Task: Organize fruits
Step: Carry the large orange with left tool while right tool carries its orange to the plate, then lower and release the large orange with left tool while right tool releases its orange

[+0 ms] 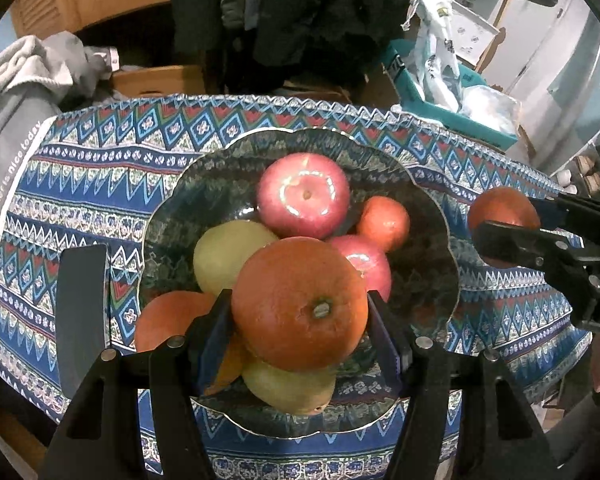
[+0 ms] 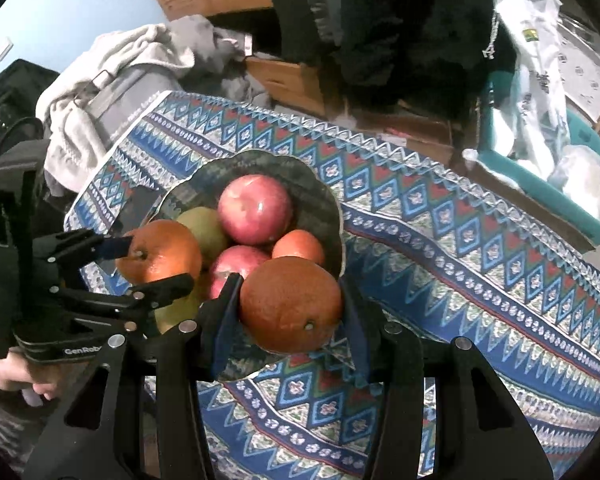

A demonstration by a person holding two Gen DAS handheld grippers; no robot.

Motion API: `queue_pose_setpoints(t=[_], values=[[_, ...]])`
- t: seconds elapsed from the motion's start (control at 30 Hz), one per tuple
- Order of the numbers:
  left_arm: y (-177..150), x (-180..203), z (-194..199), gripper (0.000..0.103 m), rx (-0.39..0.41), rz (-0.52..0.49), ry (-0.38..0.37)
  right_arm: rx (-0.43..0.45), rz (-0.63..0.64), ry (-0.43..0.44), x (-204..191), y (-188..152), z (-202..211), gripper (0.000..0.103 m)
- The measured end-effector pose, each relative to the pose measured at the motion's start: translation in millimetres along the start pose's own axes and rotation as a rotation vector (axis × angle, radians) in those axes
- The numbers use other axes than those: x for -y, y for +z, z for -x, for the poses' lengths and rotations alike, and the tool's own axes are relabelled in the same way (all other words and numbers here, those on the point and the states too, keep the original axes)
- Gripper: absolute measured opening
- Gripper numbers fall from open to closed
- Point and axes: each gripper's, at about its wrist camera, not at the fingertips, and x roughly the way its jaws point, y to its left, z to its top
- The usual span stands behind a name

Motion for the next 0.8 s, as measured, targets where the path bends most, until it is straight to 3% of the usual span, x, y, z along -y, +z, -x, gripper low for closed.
queue_pose_setpoints(t=[0.67,0.8], values=[[-6.0,-0.1,10.4,0.069,-0.001,0.013,-0.003,-0.073,0.008,0.032,-12.5,-1.1,-33.4,0.049],[-6.5,0.0,16.9,0.075,0.013,0.021,-0.006,-0.066,-0.001,0.037,-12.6,-0.6,-32.9,0.05]])
